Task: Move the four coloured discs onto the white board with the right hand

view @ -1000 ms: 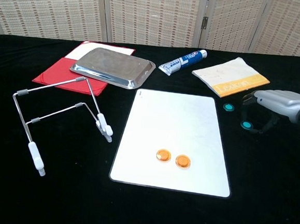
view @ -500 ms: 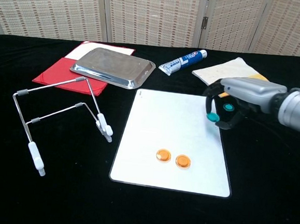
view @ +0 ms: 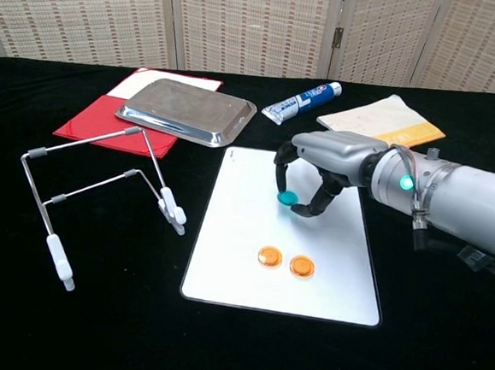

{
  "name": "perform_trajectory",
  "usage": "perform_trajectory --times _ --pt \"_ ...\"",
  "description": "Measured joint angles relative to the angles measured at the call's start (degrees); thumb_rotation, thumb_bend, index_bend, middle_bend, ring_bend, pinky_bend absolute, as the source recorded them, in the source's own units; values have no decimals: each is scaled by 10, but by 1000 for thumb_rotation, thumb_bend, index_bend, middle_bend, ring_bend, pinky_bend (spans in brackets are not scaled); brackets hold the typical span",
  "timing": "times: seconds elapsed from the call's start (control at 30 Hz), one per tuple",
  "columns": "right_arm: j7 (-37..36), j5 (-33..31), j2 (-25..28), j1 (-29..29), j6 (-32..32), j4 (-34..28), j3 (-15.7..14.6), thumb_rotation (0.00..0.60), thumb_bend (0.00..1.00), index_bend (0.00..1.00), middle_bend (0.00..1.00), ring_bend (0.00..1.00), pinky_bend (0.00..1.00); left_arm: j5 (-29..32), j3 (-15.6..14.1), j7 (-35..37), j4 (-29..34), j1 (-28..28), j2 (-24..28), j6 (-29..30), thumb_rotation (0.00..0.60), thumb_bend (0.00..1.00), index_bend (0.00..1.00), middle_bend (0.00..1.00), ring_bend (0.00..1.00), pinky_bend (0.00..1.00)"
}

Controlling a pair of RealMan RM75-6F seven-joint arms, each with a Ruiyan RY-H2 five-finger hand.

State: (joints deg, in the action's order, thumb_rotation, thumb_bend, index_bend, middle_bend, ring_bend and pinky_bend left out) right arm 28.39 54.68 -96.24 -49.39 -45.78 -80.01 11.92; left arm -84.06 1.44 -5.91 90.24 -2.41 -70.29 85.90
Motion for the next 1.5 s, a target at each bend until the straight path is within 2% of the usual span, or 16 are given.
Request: perform_trajectory --times 0.37,0.47,0.6,0.7,0.87,1.17,1.5 --pt "29 -36 -25 -32 -1 18 -6 600 427 491 174 0 0 3 0 5 -8 1 -3 -3 600 141 71 0 51 0" --pt "32 -40 -29 -36 -3 22 -9 600 428 432 171 0 0 4 0 7 -11 1 -5 -4 600 141 71 0 51 0" --pt "26 -36 -29 -37 -6 22 -10 600 428 295 169 0 0 5 1 8 -13 1 -6 -4 600 142 71 0 51 0" --pt "16 -30 -23 -34 -13 20 -10 600 427 262 168 0 0 5 1 8 -14 0 -7 -5 600 142 71 0 51 0" --pt "0 -26 -2 -19 -31 19 -12 600 428 262 168 0 0 3 1 8 -13 -1 -7 -6 600 141 71 0 51 0" --pt "-49 -30 46 25 -46 46 -20 600 428 320 168 0 0 -3 1 0 -5 -4 -7 -5 600 141 70 0 51 0" --pt "-75 -27 41 36 -24 107 -25 600 428 344 168 0 0 -5 0 -14 10 -4 -2 -3 600 141 69 0 51 0"
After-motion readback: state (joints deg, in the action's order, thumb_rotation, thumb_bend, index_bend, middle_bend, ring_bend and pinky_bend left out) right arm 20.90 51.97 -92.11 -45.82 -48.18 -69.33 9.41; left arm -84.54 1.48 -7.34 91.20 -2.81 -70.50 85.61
